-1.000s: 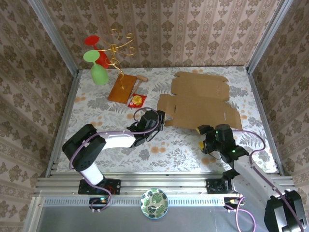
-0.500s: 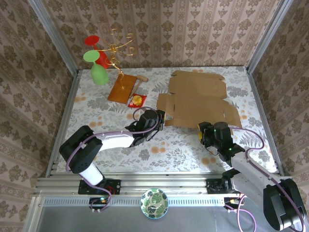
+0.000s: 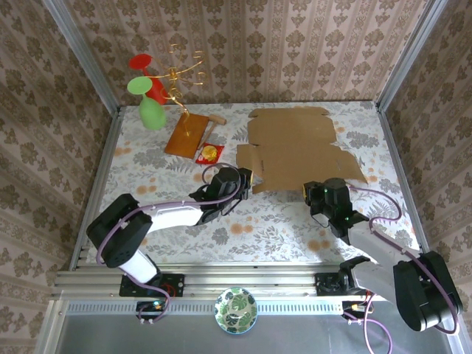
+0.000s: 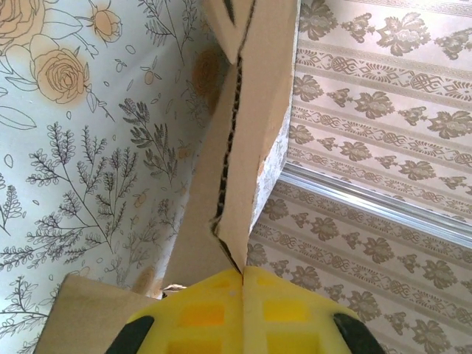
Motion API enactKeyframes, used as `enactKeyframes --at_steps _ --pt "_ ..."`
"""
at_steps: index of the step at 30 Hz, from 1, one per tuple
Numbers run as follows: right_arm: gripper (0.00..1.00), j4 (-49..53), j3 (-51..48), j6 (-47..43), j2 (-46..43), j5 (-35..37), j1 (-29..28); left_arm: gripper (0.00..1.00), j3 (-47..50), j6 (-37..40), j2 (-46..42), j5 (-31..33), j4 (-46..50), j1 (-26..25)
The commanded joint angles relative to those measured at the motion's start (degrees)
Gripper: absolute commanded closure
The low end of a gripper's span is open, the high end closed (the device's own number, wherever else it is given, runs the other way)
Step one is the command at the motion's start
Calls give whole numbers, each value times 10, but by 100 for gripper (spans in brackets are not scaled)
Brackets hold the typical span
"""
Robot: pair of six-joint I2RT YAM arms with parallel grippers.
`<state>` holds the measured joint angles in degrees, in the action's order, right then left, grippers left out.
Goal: Fold the paper box
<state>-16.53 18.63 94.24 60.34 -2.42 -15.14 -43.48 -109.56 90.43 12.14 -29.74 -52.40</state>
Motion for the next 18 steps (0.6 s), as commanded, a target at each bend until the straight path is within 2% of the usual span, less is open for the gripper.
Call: enactKeyframes --at_steps 1,4,7,10,12,14,18 --pt "92 -10 21 -11 1 29 4 100 7 -4 -22 -4 2 6" --pt "100 -4 24 -12 -2 35 8 100 12 -5 -27 -5 4 9" --pt "100 30 46 -28 -17 40 16 100 17 -4 -38 -12 11 13" --pt "100 86 89 -61 -32 41 30 73 14 23 -69 -30 63 28" --pt "100 125 135 -88 -32 27 46 62 4 60 -102 -46 127 47" --pt "100 177 202 -135 -29 16 59 57 -14 111 -138 -60 216 71" --pt "100 283 356 -223 -14 25 63 56 -46 215 -196 -67 353 119"
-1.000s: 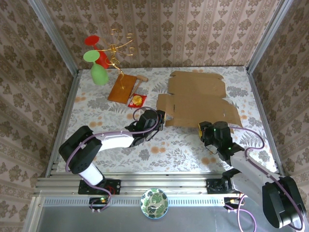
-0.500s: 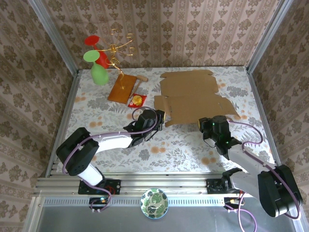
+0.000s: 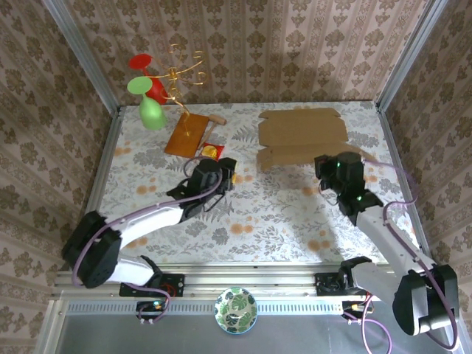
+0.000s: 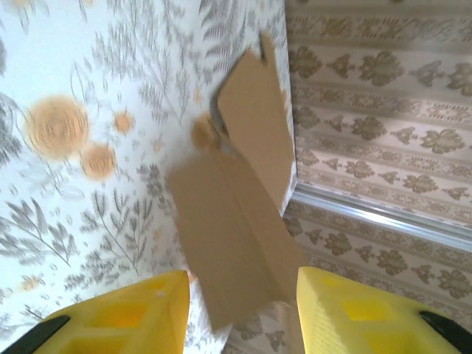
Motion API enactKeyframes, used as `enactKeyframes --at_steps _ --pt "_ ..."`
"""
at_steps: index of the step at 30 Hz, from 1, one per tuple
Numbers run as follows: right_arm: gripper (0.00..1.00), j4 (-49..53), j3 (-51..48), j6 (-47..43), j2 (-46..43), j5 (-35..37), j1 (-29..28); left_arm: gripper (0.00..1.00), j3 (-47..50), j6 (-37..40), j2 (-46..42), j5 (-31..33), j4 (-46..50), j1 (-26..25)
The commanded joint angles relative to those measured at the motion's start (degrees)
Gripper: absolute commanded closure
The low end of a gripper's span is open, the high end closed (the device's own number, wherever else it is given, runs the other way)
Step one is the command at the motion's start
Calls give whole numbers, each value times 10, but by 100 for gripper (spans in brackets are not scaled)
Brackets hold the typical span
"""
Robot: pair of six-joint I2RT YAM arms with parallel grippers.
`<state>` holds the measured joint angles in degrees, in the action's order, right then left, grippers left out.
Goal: Fold the paper box
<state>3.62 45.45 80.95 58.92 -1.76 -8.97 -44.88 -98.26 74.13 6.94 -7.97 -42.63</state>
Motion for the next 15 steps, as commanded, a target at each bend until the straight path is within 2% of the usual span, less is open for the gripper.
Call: enactKeyframes --at_steps 1,4,9,12,15 --pt "100 109 128 -104 7 19 0 56 -41 129 -44 -15 167 34" --pt "100 180 231 -107 19 26 -2 56 -57 180 -71 -11 229 66" --pt "100 298 394 -52 45 55 -35 57 -78 215 -100 -13 278 111" --pt "100 383 511 -21 88 100 -70 58 -97 232 -107 -14 301 128" --pt "100 405 590 18 145 111 -74 58 -112 239 -108 -27 312 142"
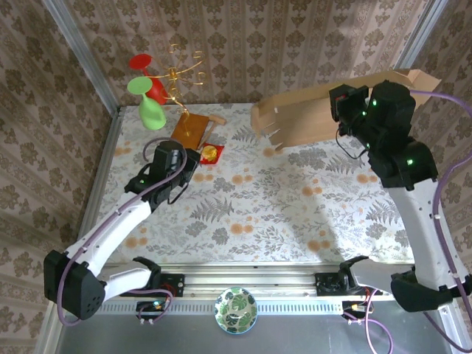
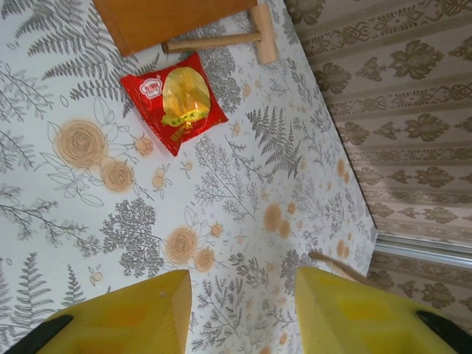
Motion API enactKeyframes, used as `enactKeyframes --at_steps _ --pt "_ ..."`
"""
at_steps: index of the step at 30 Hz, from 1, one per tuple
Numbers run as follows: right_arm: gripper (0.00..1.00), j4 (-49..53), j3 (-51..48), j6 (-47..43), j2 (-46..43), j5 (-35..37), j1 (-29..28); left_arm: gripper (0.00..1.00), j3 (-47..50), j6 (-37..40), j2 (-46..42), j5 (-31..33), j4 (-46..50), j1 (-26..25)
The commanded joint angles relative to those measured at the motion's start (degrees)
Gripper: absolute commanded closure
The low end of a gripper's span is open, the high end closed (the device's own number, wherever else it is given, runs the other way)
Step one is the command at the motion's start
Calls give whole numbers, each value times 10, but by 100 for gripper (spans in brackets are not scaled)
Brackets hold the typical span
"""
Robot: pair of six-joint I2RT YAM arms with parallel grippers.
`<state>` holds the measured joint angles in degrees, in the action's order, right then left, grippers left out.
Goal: Fold the paper box
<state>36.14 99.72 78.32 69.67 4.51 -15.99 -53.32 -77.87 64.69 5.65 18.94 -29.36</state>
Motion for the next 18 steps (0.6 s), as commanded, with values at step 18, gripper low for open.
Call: enactKeyframes --at_steps 18 --pt "100 -170 -41 152 318 -88 49 59 -136 128 27 -130 102 28"
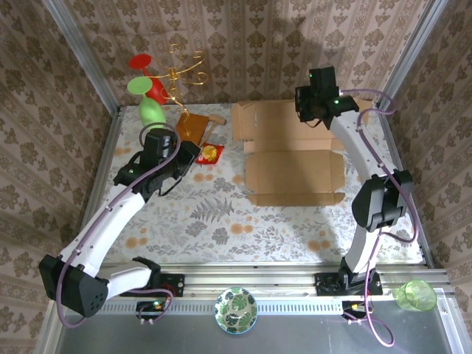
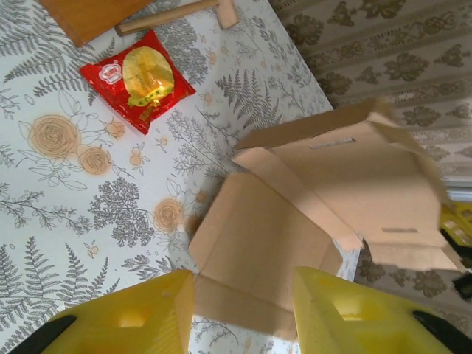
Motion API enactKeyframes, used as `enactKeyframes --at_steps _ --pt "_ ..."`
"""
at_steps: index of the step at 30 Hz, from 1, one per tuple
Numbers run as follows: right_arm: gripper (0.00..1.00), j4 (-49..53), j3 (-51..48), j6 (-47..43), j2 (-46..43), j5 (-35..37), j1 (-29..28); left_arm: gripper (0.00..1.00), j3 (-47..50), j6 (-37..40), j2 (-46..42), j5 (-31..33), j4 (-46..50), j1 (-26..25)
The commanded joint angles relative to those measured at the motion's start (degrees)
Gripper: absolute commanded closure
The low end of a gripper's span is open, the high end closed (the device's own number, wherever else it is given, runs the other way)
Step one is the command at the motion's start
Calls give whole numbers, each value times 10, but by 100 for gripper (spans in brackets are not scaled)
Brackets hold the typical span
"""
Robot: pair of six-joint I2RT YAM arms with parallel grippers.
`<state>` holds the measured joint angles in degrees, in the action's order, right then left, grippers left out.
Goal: Fold the paper box
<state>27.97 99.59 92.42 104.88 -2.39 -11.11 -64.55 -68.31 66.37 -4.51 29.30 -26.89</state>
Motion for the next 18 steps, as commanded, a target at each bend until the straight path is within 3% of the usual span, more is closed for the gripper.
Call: enactKeyframes --at_steps 1,6,10,18 --pt "100 -113 -66 12 -39 -21 1 59 -24 34 17 -38 -22 4" --pt "100 -283 -203 3 -66 -34 9 57 -40 25 81 -78 -98 -3" --pt "100 -345 -279 11 -72 -52 21 57 -71 26 139 -94 -135 -23" --pt "100 -260 -269 11 -106 -49 40 64 -76 53 187 -104 -141 -43"
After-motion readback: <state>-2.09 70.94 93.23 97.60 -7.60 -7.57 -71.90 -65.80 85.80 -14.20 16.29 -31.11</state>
